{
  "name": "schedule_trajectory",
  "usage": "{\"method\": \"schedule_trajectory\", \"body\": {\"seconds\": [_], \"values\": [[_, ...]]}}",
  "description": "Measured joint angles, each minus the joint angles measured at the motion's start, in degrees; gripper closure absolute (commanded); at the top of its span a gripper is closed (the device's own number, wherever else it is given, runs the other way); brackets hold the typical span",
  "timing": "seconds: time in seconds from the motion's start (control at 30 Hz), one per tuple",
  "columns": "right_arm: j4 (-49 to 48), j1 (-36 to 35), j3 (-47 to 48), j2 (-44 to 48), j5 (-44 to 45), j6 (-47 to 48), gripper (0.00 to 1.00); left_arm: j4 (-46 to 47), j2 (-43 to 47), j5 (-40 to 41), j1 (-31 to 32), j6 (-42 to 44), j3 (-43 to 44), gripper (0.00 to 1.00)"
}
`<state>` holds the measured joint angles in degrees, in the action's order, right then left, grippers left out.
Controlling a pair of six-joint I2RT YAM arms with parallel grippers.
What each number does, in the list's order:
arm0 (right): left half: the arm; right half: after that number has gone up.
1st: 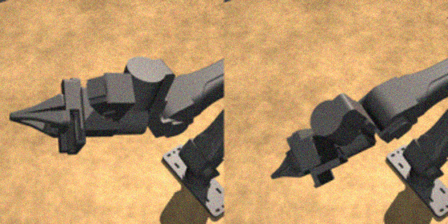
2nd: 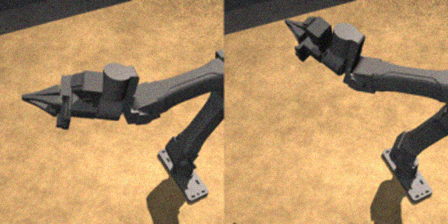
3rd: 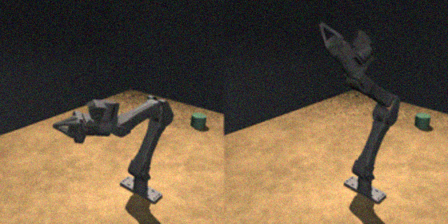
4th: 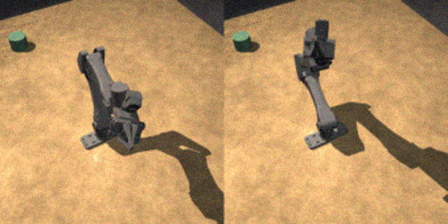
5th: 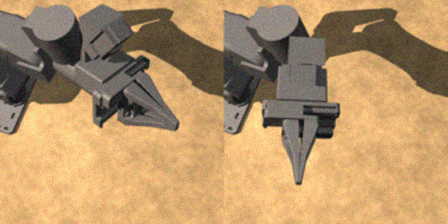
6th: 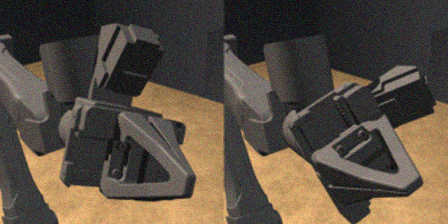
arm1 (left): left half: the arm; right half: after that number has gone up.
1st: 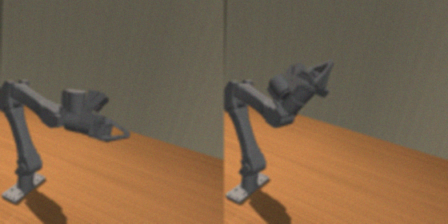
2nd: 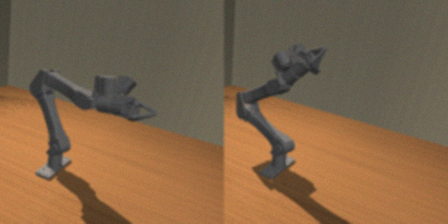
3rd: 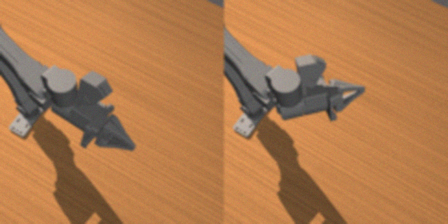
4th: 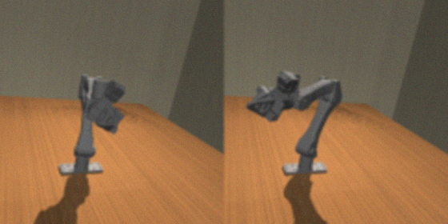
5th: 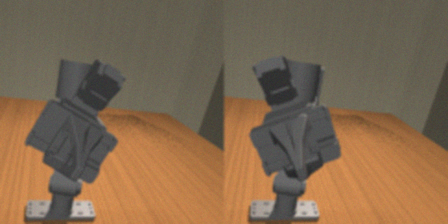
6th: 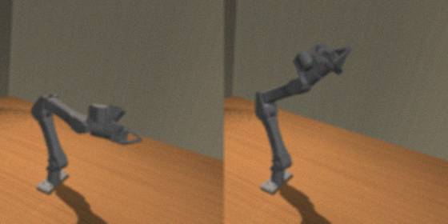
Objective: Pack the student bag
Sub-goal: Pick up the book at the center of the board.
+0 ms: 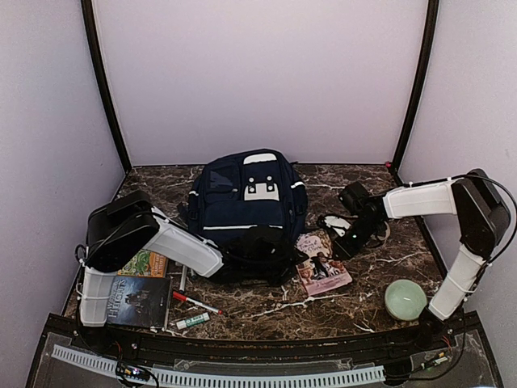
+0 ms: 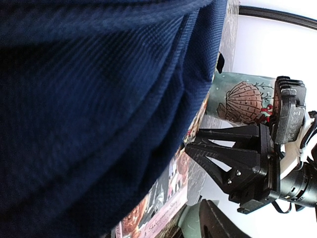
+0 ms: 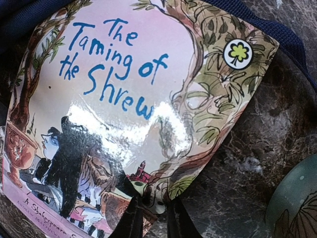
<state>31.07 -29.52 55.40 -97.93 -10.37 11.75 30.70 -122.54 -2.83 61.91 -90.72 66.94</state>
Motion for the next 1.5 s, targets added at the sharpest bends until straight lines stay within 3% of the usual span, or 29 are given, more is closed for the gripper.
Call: {"method": "schedule_trajectory", "body": {"seconds": [0.1, 0.3, 0.37, 0.47, 0.57, 0.7, 1.1, 1.23, 1.5], "values": [[-0.4, 0.3, 0.0, 0.0, 1.0, 0.1, 0.84, 2.0, -1.2, 1.2, 0.0, 0.6, 0.3, 0.57], [-1.4, 1.4, 0.2, 0.2, 5.2, 0.2, 0.84, 15.5, -6.5, 4.0, 0.4, 2.6, 0.1, 0.62], [-1.5, 1.5, 0.2, 0.2, 5.9, 0.2, 0.84, 18.0, -6.9, 4.2, 0.5, 2.6, -0.3, 0.71], [-1.5, 1.5, 0.2, 0.3, 6.1, 0.2, 0.84, 21.3, -7.2, 4.4, 0.6, 2.5, -1.0, 0.68], [-1.5, 1.5, 0.2, 0.3, 5.8, 0.3, 0.84, 23.1, -7.5, 4.3, 0.6, 2.5, -1.2, 0.54], [-1.5, 0.7, 0.0, 0.1, 1.4, 0.4, 0.84, 24.5, -8.2, 3.6, 0.6, 2.5, -0.5, 0.51], [-1.0, 0.6, -0.7, 0.7, -1.8, 0.4, 0.83, 22.3, -7.8, 3.5, 0.7, 2.0, -0.5, 0.89], [0.0, 0.1, -1.5, 1.9, -2.0, 0.9, 0.79, 20.1, -6.4, 2.4, 0.7, 1.7, -1.4, 0.94], [7.2, -1.4, -2.8, 10.2, -4.9, 3.7, 0.6, 19.4, -1.8, -4.3, 1.0, 1.8, -7.2, 1.0]]}}
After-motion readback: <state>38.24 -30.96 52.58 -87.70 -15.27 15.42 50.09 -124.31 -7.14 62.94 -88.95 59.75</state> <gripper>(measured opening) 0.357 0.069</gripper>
